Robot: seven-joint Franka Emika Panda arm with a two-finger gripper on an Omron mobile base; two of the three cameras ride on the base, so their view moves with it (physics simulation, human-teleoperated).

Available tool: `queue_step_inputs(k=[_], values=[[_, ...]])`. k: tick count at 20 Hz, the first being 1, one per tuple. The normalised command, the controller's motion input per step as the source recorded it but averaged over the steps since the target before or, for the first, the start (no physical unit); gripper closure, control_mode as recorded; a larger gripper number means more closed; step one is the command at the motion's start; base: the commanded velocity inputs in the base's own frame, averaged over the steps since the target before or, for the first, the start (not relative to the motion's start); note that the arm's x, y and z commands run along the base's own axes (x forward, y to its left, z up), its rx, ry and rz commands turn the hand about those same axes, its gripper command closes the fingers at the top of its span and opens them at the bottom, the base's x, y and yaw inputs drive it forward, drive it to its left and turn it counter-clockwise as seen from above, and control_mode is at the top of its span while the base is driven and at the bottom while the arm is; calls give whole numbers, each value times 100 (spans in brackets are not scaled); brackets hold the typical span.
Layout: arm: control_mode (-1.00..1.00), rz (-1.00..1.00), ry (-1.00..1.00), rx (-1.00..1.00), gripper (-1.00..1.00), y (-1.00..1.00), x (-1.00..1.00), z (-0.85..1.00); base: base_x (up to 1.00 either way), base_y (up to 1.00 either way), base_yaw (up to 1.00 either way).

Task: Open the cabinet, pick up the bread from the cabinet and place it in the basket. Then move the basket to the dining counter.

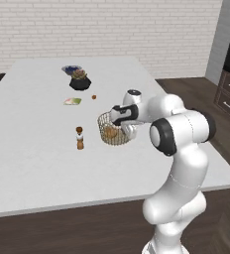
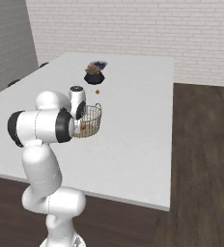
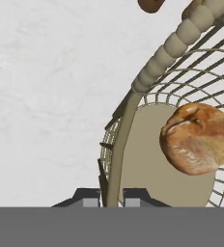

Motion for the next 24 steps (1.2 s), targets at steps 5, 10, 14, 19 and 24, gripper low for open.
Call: queue_step_inputs(k=[5, 10, 14, 19, 24], values=[[-100, 0, -3, 11, 100, 27, 52, -69, 0, 0, 0], [-100, 0, -5, 9, 100, 5, 51, -45, 0, 0, 0], [-100, 0, 0, 3, 100, 0, 22, -11, 0, 0, 0], [-100, 0, 9, 0, -100, 0, 9, -5, 0, 0, 0], [-100, 0, 2, 0, -100, 0, -2, 19, 0, 0, 0]])
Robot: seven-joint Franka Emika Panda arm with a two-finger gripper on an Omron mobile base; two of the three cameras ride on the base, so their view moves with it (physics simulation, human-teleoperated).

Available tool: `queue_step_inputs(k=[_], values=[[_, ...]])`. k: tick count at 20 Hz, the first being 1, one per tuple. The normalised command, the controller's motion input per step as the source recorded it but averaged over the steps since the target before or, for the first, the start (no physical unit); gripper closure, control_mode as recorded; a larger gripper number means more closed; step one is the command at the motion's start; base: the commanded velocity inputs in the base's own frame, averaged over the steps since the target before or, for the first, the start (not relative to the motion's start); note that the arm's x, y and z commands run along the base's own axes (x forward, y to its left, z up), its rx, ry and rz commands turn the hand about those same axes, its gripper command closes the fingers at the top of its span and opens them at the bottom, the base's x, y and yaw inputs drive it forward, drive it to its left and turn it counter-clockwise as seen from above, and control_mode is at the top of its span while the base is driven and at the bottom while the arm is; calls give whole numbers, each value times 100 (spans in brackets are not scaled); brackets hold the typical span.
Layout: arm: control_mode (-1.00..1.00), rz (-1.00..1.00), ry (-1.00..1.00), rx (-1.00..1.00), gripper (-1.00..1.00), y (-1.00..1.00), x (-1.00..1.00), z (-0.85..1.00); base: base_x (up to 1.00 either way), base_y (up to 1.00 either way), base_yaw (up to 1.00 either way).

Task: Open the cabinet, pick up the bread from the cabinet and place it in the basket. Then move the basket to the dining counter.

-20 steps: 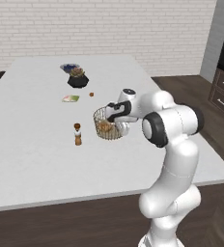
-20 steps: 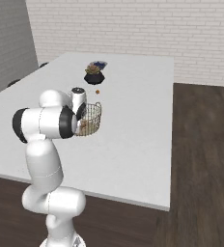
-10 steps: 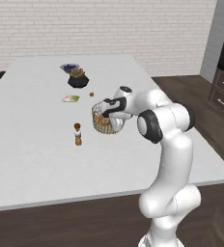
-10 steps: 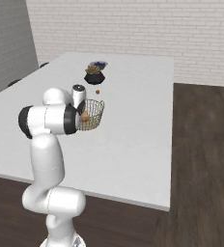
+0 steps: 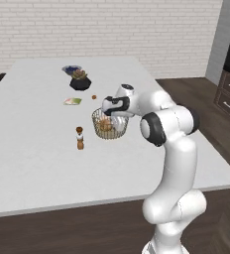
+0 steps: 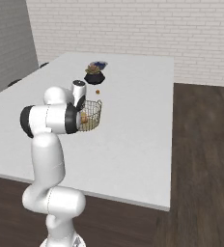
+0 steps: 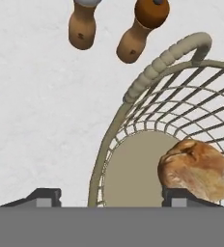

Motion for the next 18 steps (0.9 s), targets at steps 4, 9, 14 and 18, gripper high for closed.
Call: queue_step_inputs(k=[4, 9, 14, 18], values=[[-100, 0, 0, 0, -100, 0, -48, 37, 0, 0, 0], [-100, -15, 3, 0, -100, 0, -96, 41, 0, 0, 0], [-100, -36, 6, 0, -100, 0, -100, 22, 0, 0, 0], [-100, -44, 6, 0, -100, -1, -100, 14, 0, 0, 0]])
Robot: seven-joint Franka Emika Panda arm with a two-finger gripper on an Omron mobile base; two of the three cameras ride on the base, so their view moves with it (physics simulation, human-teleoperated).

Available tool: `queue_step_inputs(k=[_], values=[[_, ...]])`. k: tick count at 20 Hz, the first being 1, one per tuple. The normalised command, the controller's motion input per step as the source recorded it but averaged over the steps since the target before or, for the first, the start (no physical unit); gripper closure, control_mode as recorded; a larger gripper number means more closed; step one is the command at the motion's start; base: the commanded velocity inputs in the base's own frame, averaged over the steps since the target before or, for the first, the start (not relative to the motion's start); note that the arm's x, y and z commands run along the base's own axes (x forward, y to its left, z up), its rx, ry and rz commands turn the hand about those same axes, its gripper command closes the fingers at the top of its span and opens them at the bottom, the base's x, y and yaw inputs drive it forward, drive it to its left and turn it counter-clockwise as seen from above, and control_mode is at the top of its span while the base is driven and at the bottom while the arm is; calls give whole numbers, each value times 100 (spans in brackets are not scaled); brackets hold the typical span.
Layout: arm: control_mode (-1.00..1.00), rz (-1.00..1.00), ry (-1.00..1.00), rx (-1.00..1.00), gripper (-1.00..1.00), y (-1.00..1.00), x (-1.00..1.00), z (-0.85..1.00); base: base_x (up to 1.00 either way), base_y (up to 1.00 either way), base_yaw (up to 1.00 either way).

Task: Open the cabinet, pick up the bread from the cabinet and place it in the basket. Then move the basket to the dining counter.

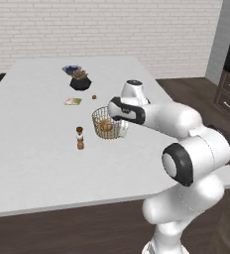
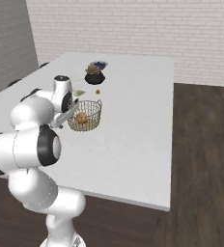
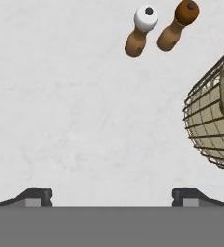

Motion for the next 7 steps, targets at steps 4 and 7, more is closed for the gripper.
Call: queue_step_inputs(k=[4, 7], values=[[-100, -49, 7, 1, -100, -10, -100, 8, 0, 0, 0], [-100, -47, 6, 3, -100, -24, -100, 20, 0, 0, 0]])
